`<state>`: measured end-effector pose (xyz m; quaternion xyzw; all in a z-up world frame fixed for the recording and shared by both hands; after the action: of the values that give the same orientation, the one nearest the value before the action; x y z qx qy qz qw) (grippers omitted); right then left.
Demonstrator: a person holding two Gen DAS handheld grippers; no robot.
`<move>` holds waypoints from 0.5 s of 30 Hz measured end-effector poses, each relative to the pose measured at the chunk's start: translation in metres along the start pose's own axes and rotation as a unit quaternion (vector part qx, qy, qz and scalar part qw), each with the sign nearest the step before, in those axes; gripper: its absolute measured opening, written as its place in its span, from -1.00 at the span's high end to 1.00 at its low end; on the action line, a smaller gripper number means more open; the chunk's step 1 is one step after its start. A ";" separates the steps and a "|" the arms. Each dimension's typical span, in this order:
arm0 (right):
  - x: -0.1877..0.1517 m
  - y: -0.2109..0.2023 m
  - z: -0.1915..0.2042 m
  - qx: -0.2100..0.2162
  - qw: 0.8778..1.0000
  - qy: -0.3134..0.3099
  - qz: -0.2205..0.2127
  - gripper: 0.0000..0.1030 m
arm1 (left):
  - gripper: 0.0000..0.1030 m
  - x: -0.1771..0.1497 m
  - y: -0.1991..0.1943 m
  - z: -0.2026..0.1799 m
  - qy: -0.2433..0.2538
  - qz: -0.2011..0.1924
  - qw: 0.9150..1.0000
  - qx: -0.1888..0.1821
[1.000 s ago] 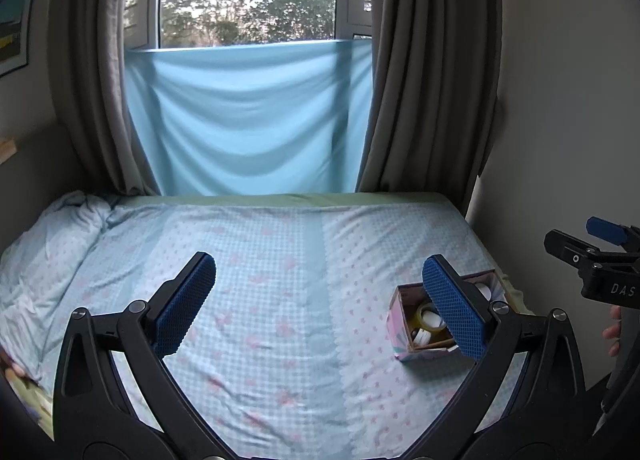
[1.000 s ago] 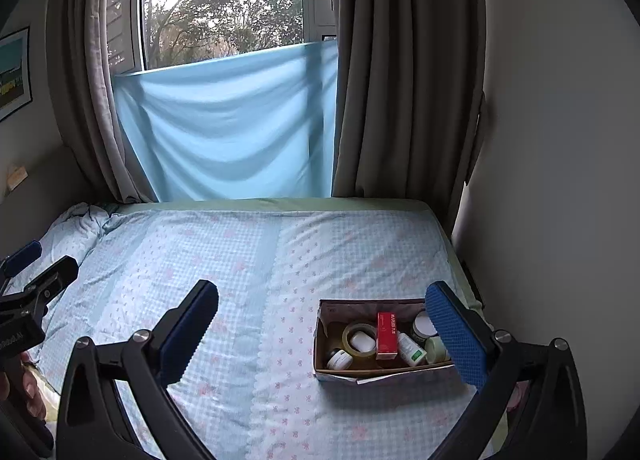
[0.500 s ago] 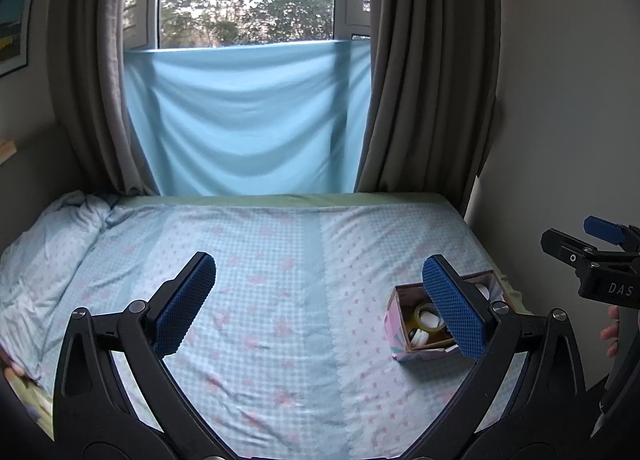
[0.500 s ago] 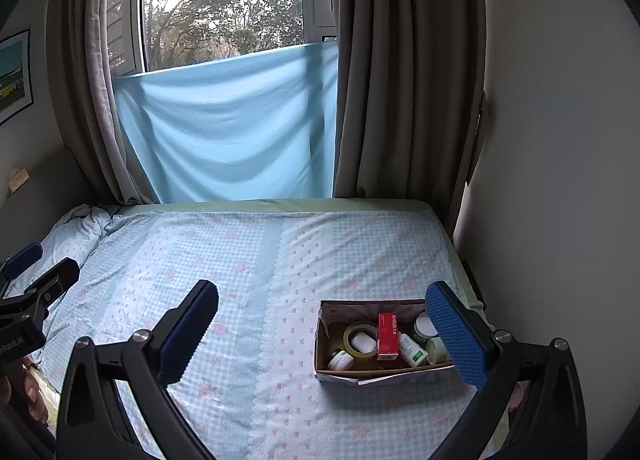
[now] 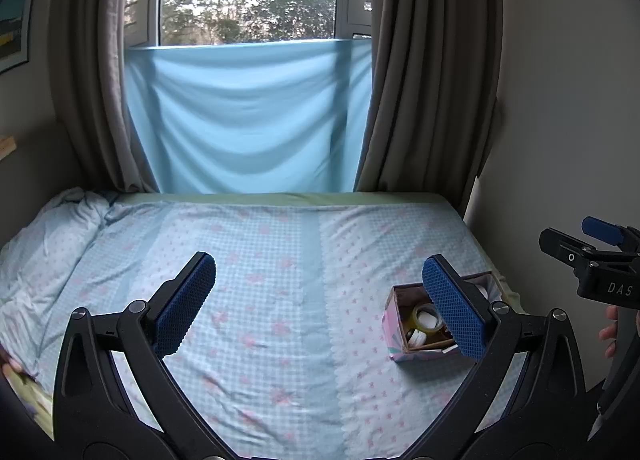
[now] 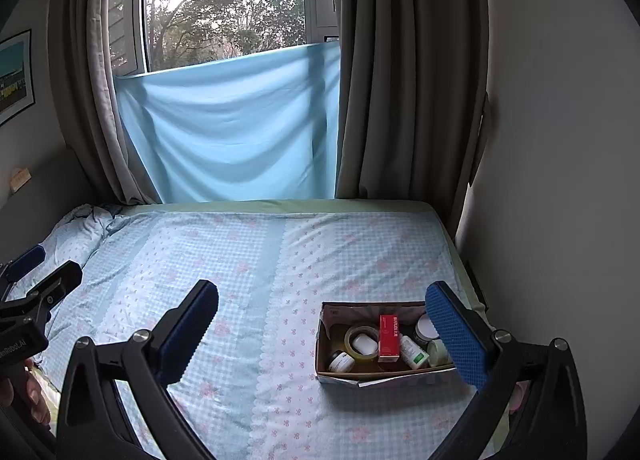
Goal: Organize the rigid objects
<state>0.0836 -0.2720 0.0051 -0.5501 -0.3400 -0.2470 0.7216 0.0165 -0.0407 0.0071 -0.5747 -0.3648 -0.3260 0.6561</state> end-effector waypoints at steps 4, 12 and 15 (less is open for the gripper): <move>0.000 0.000 0.000 0.000 1.000 0.000 0.000 -1.00 | -1.00 0.000 -0.001 0.000 0.000 0.000 1.000 0.000; 0.001 0.001 -0.001 0.001 1.000 0.000 0.000 -1.00 | -1.00 0.002 0.001 -0.001 0.000 -0.001 1.000 0.001; 0.001 0.001 -0.001 0.001 1.000 0.000 0.000 -1.00 | -1.00 0.003 0.002 -0.002 0.000 -0.004 1.000 0.003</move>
<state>0.0856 -0.2723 0.0051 -0.5494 -0.3407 -0.2465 0.7220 0.0198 -0.0423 0.0089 -0.5710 -0.3680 -0.3280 0.6564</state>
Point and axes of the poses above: each gripper's, at about its wrist camera, not at the fingertips, and y roughly the way its jaws point, z to its left, x to its top, the point moved 1 cm from there along y, roughly the way its jaws point, and after that the axes turned 13 degrees about x, right-handed, at the moved point
